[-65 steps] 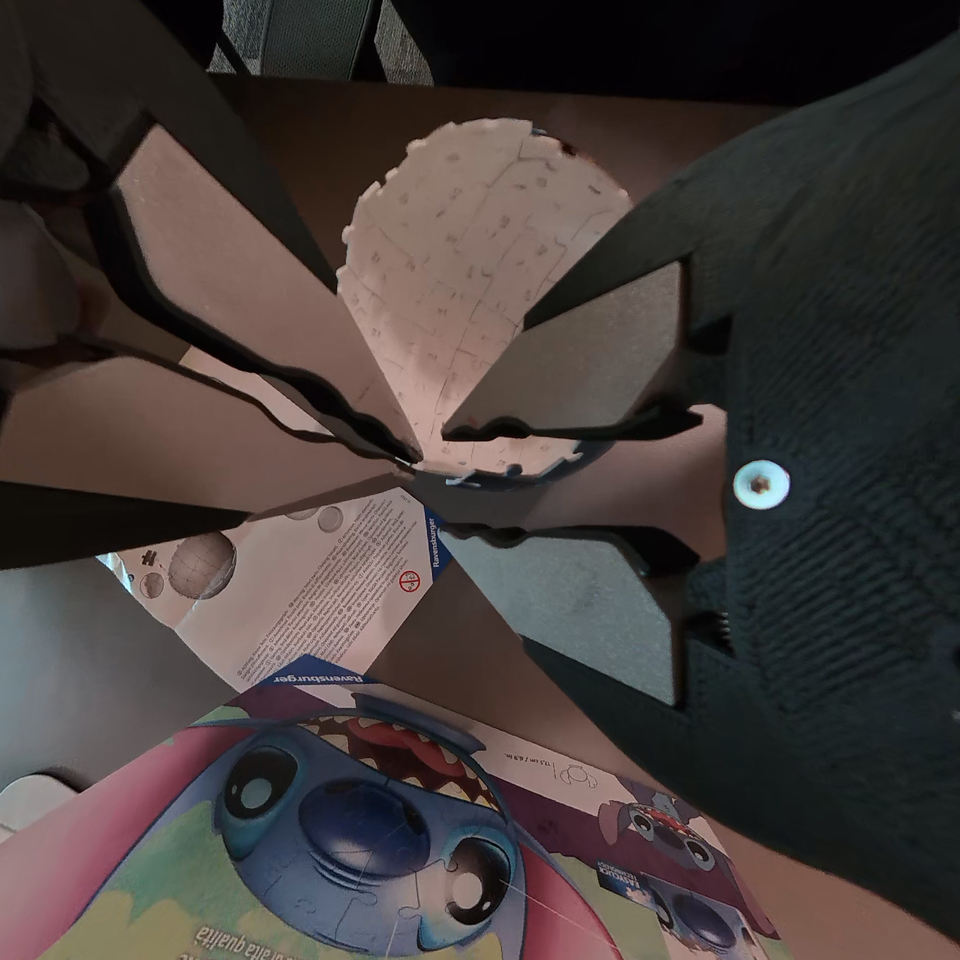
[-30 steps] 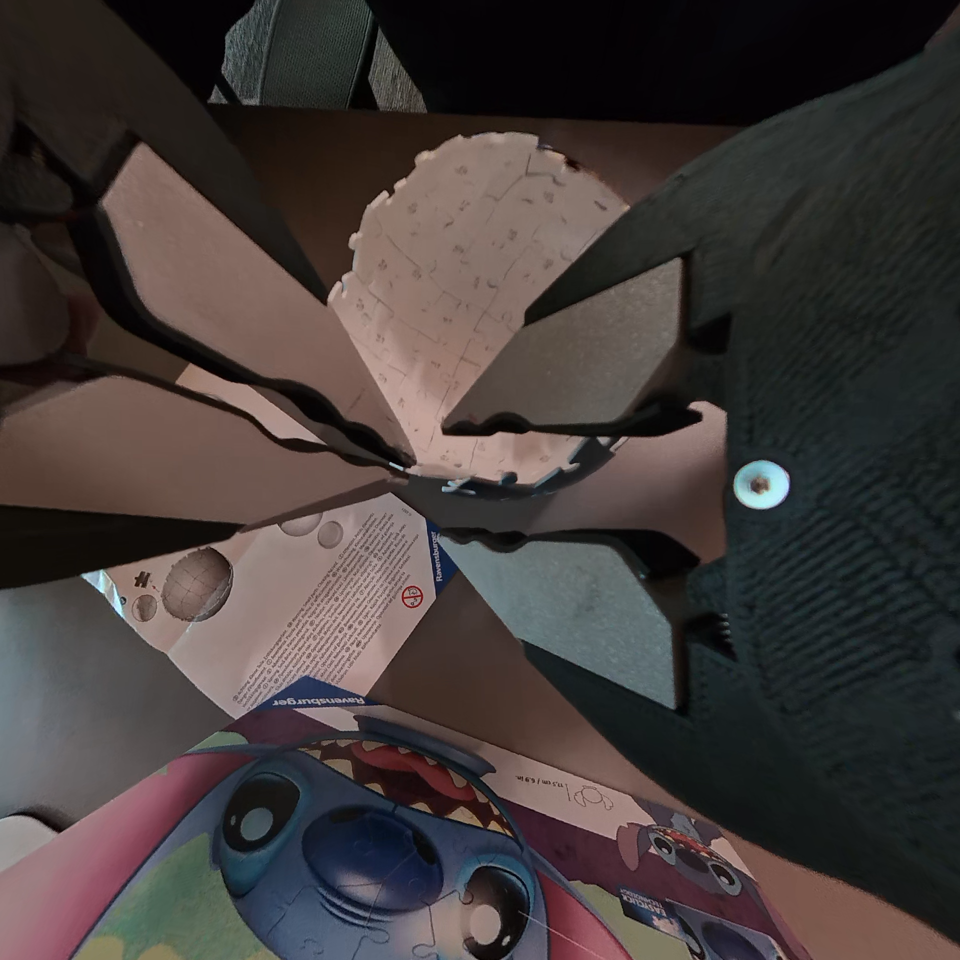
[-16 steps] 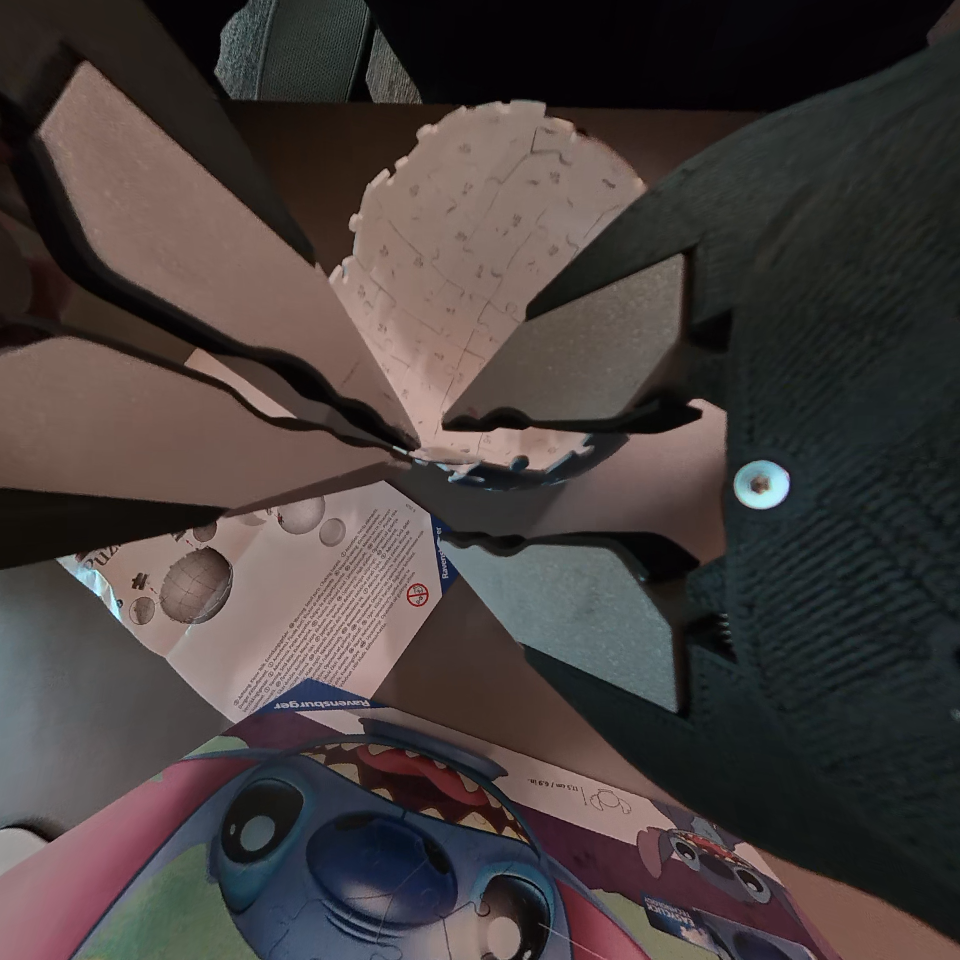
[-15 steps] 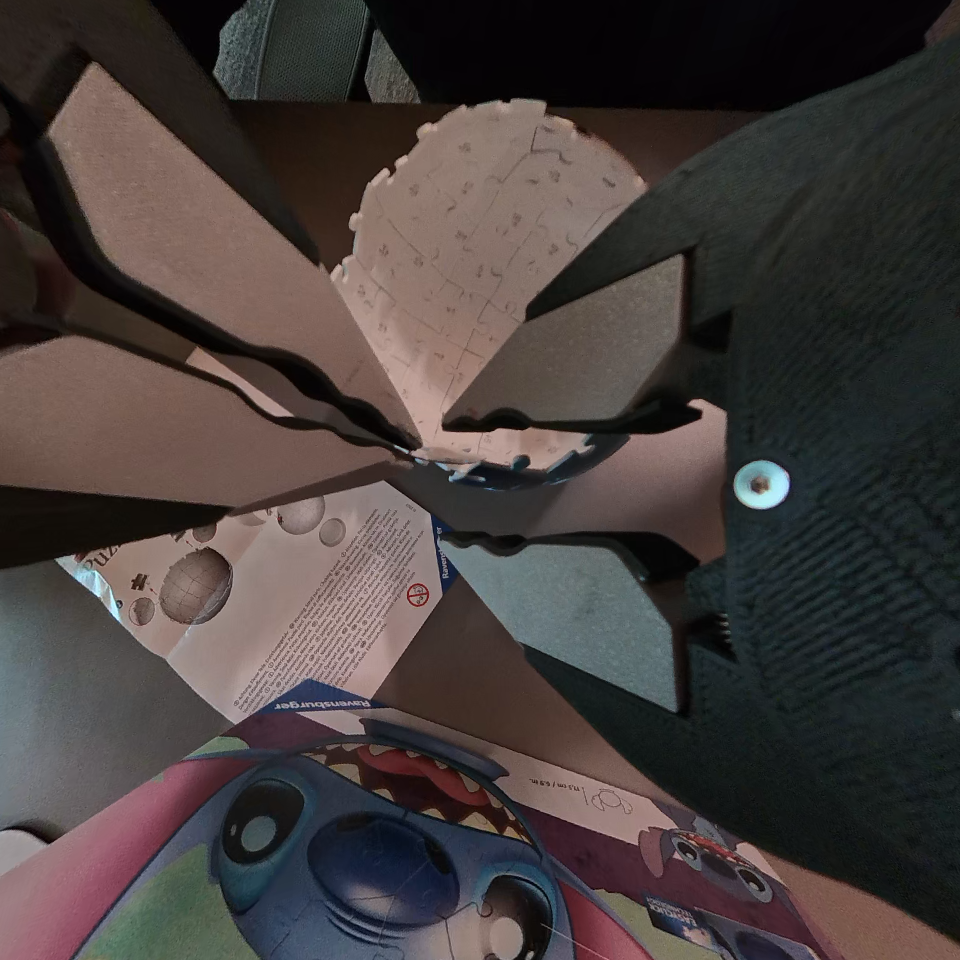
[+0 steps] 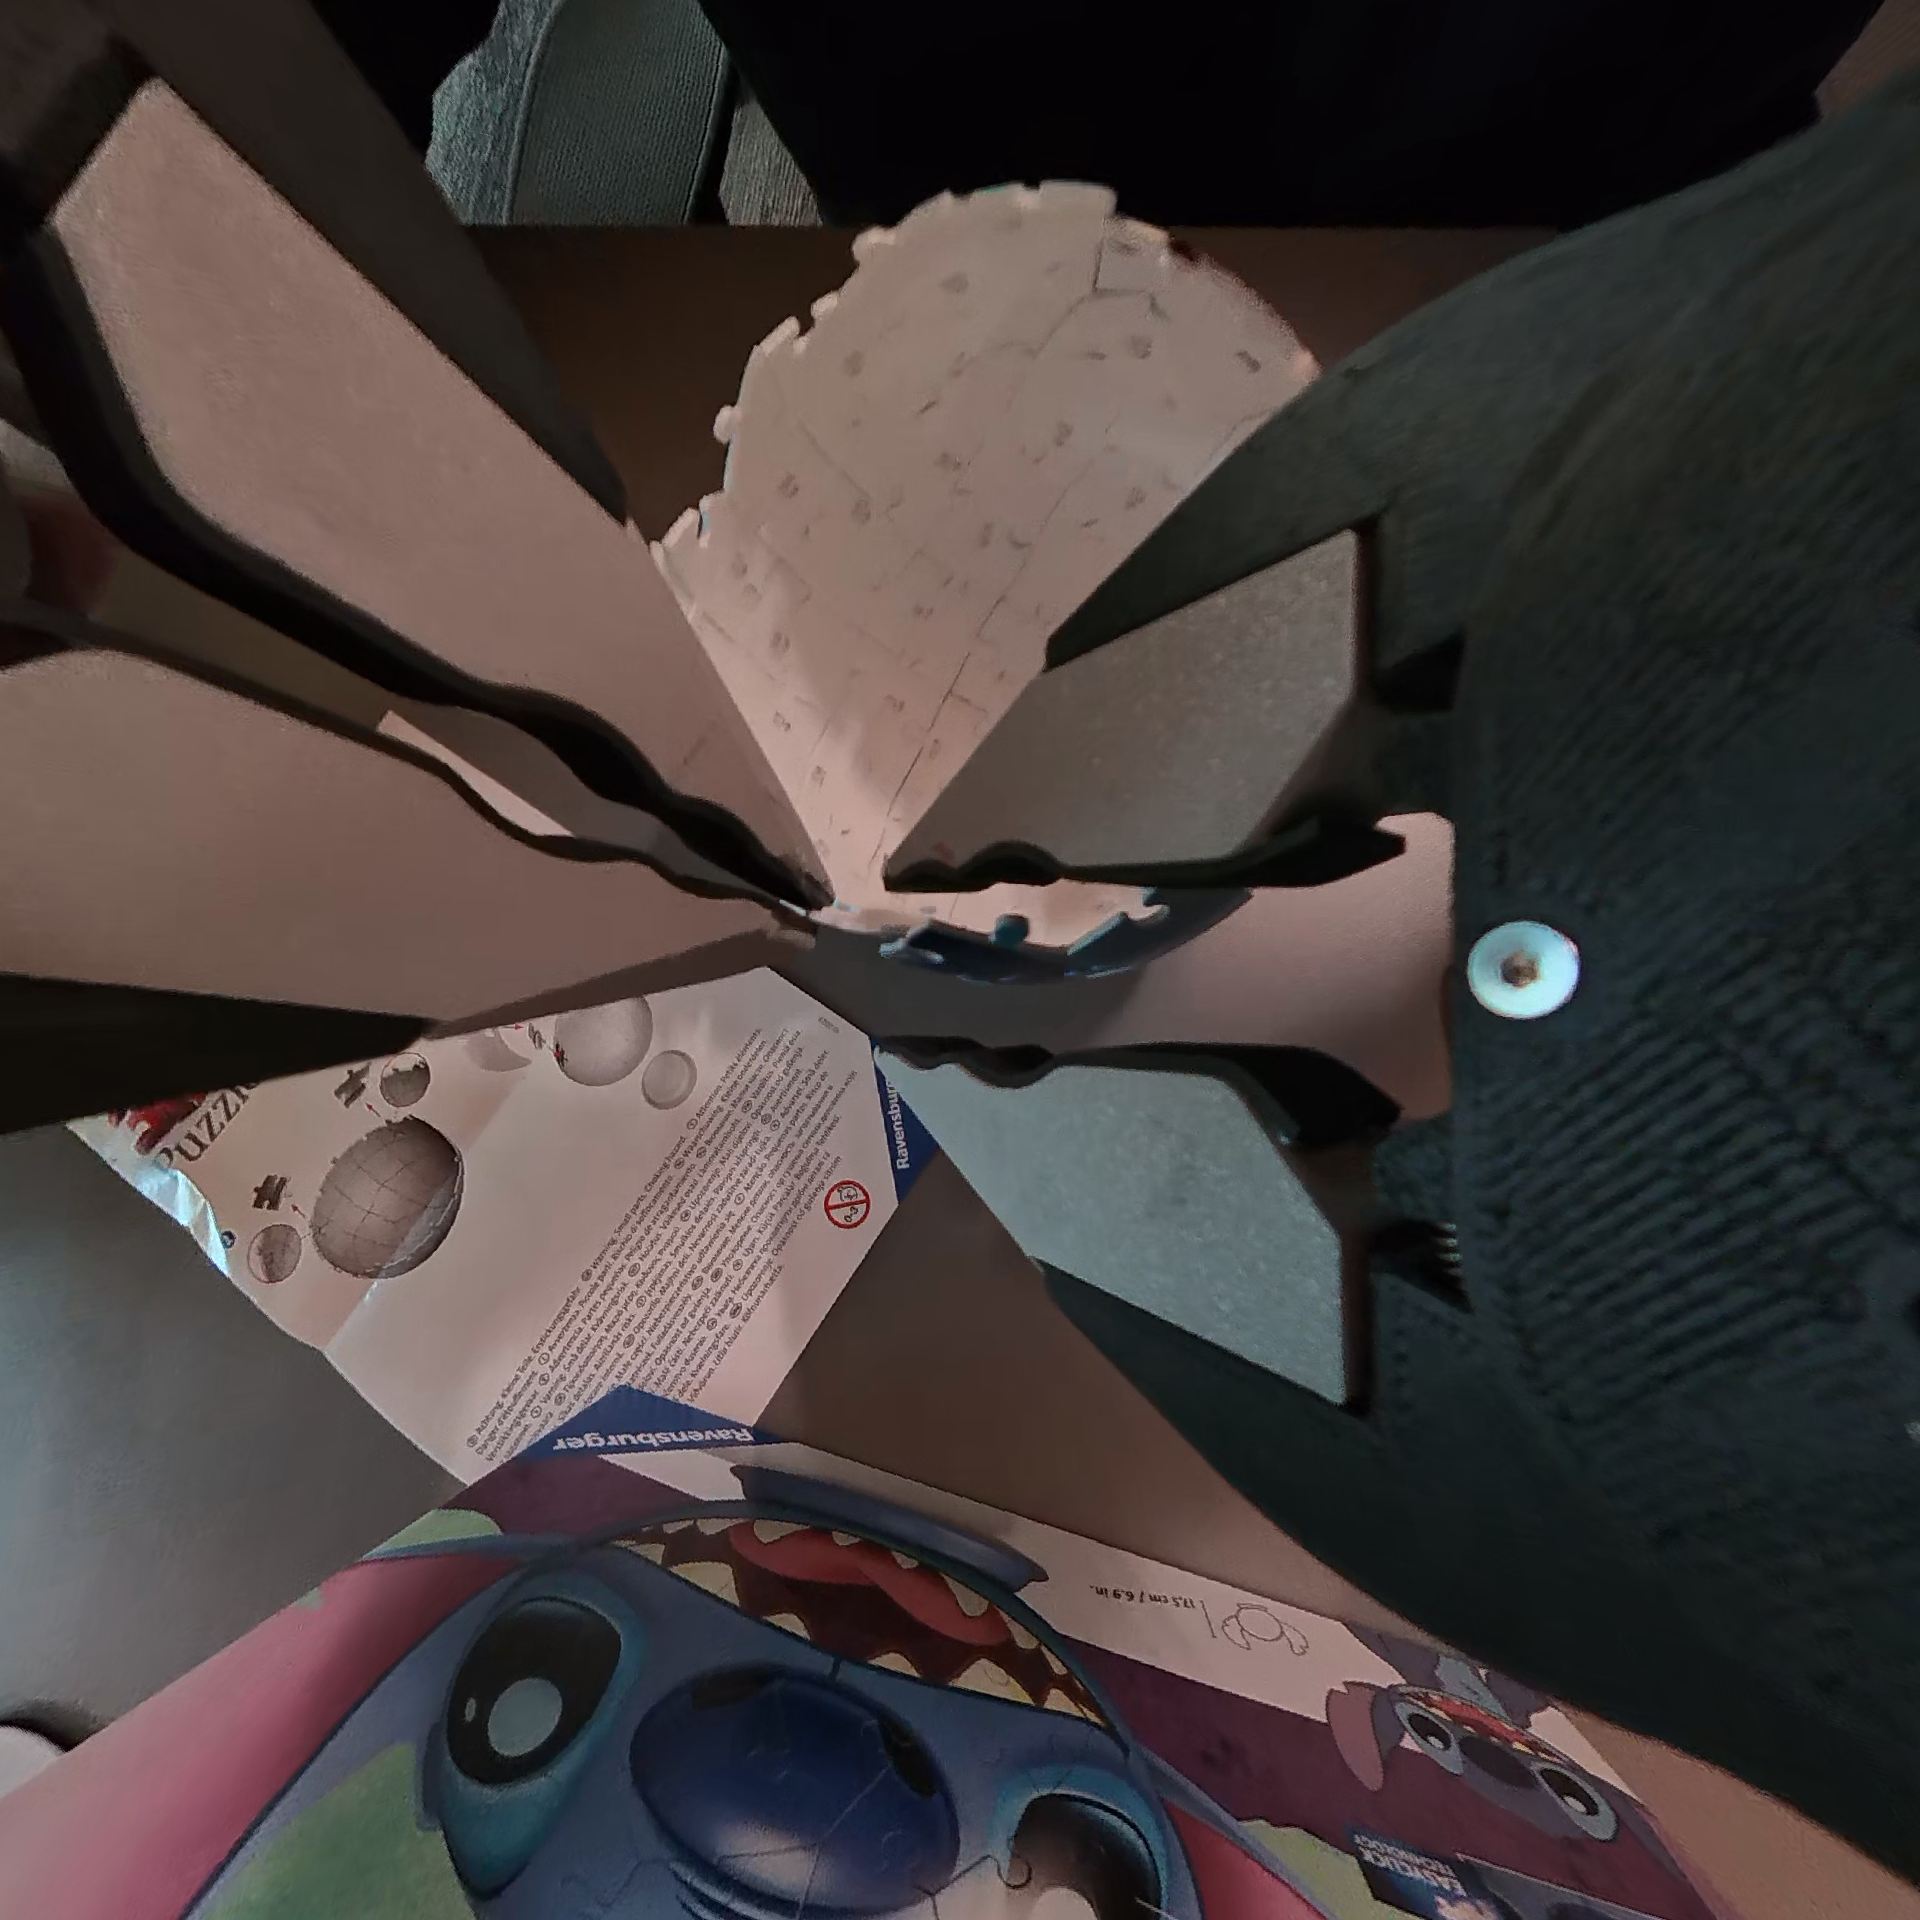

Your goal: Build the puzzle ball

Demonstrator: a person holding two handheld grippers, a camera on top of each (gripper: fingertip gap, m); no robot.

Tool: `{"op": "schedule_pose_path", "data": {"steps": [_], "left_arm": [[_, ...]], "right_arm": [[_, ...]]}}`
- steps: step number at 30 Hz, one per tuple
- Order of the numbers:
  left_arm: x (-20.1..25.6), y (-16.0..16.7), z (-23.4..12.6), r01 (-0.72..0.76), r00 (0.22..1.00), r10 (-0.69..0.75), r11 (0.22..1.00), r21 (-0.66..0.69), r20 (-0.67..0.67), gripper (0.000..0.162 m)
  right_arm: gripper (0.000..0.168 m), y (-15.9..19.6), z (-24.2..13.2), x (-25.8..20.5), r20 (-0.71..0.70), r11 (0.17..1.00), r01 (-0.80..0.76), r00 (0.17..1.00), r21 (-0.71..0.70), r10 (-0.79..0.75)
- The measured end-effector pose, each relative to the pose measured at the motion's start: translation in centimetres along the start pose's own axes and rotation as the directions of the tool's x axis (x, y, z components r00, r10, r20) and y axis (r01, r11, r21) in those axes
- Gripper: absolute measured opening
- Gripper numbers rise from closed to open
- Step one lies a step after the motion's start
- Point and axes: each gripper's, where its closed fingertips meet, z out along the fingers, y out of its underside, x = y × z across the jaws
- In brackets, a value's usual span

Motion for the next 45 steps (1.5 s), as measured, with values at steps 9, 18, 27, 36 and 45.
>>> {"op": "schedule_pose_path", "data": {"steps": [9, 18, 27, 36, 45], "left_arm": [[0.1, -0.4, -0.8, -0.005, 1.0, 0.005, 1.0, 0.018, 0.004, 0.025], [0.2, -0.3, -0.3, -0.015, 1.0, 0.015, 1.0, -0.01, -0.019, 0.028], [-0.3, -0.8, -1.2, -0.036, 0.998, 0.037, 0.999, 0.026, -0.042, 0.042], [0.2, -1.3, -0.8, -0.089, 0.995, 0.092, 0.992, 0.092, -0.031, 0.033], [0.4, -0.6, 0.5, -0.117, 0.993, 0.117, 0.993, -0.003, -0.018, 0.015]], "right_arm": [[0.0, 0.5, 0.1, -0.1, 0.03, 0.998, -0.055, 0.998, -0.018, 0.055], [0.0, 0.6, 0.1, 0.1, 0.027, 0.997, -0.076, 0.997, -0.019, 0.076], [0.0, 0.8, 0.3, 0.2, 0.039, 0.995, -0.094, 0.995, -0.022, 0.095], [0.0, 1.0, 0.4, 0.3, 0.098, 0.989, -0.147, 0.984, -0.01, 0.148], [0.0, 0.9, 0.3, 0.0, 0.093, 0.989, -0.146, 0.985, -0.013, 0.146]]}}
